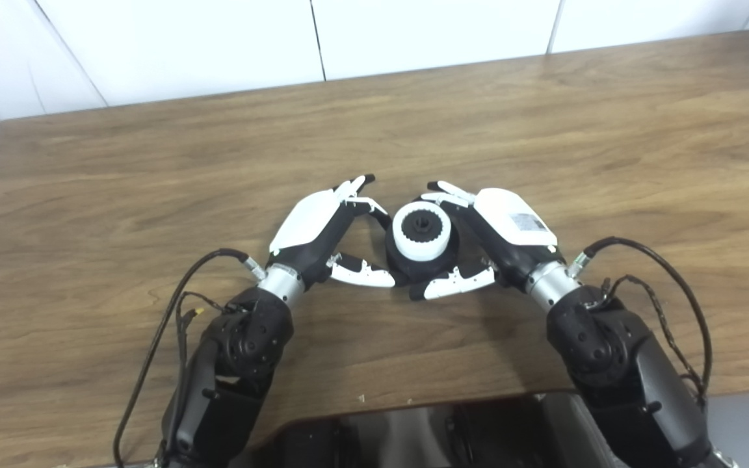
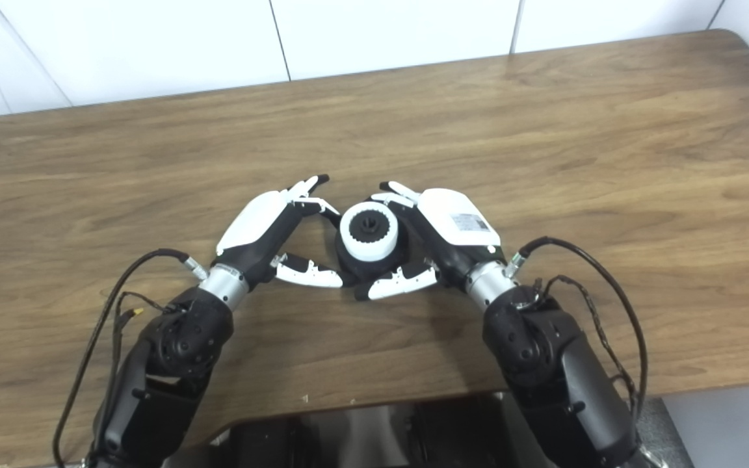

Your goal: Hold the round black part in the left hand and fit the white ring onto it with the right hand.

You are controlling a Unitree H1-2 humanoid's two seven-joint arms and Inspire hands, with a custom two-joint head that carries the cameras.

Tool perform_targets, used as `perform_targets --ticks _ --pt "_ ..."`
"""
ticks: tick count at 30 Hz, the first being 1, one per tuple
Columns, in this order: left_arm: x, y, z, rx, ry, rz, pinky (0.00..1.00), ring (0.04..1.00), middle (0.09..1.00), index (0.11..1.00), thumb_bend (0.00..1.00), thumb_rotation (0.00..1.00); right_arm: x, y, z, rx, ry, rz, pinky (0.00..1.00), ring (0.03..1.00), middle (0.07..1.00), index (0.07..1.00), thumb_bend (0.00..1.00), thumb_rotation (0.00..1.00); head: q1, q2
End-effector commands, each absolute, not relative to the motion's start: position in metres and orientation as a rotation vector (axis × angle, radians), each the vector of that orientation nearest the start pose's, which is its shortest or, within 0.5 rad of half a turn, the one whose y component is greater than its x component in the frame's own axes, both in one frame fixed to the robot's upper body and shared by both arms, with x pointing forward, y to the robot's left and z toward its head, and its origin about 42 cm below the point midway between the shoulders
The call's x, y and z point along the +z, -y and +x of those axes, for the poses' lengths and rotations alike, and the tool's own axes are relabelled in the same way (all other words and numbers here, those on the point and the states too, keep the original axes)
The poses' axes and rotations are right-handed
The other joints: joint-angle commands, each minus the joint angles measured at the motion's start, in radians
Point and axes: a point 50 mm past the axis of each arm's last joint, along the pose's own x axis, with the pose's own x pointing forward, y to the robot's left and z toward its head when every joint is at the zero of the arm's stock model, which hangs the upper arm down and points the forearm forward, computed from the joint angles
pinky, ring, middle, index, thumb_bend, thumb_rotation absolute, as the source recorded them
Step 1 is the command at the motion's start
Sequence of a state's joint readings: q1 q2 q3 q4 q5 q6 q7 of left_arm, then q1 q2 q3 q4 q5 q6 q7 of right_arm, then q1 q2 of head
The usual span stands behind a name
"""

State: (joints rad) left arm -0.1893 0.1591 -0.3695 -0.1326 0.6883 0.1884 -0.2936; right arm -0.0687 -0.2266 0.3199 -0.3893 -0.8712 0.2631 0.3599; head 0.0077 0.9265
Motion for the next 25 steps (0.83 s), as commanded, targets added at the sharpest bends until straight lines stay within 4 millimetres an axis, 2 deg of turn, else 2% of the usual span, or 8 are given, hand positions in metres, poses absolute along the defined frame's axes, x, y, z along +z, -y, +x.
perform_targets --ticks 1,6,11,25 --pt "0.178 -0.137 0.324 -0.466 0.218 0.882 1.00 1.000 1.000 0.597 0.92 0.30 0.196 0.184 0.281 0.350 0.152 -1.085 0.84 0.915 0.969 0.889 1.00 0.52 -0.001 0.000" --pt "0.177 -0.137 0.323 -0.466 0.216 0.886 1.00 1.000 1.000 0.598 0.92 0.31 0.197 0.195 0.285 0.336 0.122 -1.090 0.84 0.927 0.980 0.945 1.00 0.50 -0.002 -0.011" --pt "0.177 -0.138 0.323 -0.463 0.216 0.886 1.00 1.000 1.000 0.599 0.92 0.31 0.199 0.206 0.287 0.307 0.085 -1.084 0.87 0.950 0.995 0.995 1.00 0.45 -0.005 -0.015" --pt "0.175 -0.137 0.322 -0.449 0.225 0.888 1.00 1.000 1.000 0.602 0.91 0.32 0.195 0.230 0.287 0.220 0.031 -1.073 0.88 0.951 0.997 1.000 1.00 0.42 -0.002 -0.015"
